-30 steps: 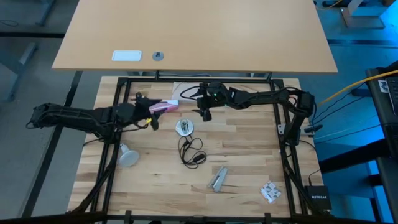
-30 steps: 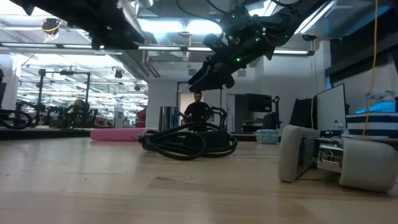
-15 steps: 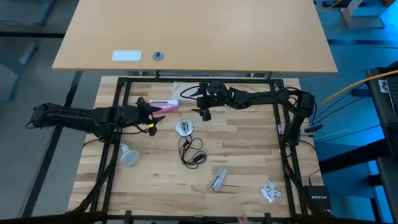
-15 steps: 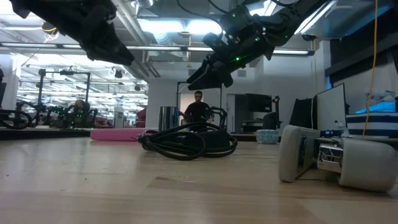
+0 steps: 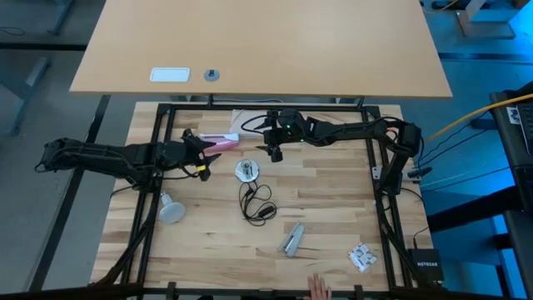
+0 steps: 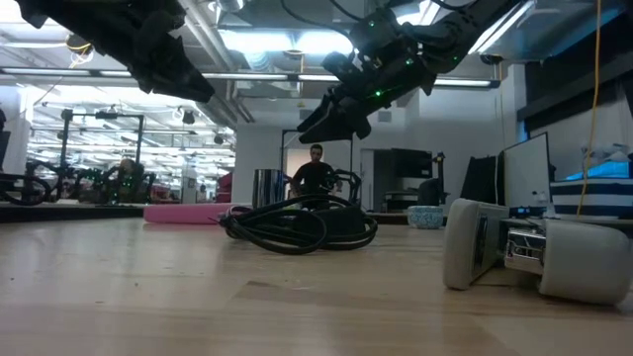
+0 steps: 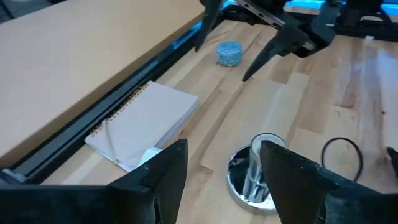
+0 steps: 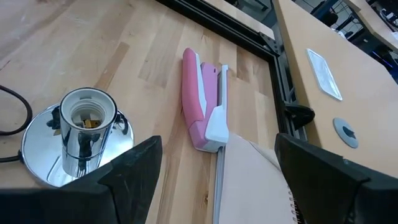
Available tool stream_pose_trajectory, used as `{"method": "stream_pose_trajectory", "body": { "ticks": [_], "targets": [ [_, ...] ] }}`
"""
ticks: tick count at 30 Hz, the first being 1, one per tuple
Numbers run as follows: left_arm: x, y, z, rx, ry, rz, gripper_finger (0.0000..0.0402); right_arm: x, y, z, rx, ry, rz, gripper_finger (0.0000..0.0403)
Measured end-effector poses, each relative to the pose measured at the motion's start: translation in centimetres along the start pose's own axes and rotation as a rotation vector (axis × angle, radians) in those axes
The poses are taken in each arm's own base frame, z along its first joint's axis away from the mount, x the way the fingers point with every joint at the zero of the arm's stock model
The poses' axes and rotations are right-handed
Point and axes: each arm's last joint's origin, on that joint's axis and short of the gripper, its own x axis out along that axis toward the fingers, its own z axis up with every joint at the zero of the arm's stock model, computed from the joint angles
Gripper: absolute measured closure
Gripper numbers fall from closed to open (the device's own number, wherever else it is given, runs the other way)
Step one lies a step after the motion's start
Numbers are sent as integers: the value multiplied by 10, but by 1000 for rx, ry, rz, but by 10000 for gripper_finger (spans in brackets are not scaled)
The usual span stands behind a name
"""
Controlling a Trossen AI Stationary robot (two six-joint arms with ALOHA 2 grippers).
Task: Screw lightbulb
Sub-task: Insert light bulb into the lamp
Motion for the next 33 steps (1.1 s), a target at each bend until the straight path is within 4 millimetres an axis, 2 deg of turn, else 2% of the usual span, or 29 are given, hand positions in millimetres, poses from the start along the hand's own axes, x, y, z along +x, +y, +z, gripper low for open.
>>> {"method": "stream_pose_trajectory", "body": {
  "ticks": [11, 15, 22, 27, 33],
  "targets": [
    [0, 1, 0, -2, -5, 34, 208, 0, 0, 0, 0, 0, 0, 86],
    [-1, -1, 0, -53, 0, -17, 208, 0, 0, 0, 0, 0, 0, 86],
    [-22, -2, -10, -146, 114, -254, 208, 0, 0, 0, 0, 0, 0, 86],
    [-37, 7, -21, -151, 196, -246, 208, 0, 0, 0, 0, 0, 0, 86],
    [-42, 13, -22, -51, 154, -170, 208, 0, 0, 0, 0, 0, 0, 86]
  ]
}}
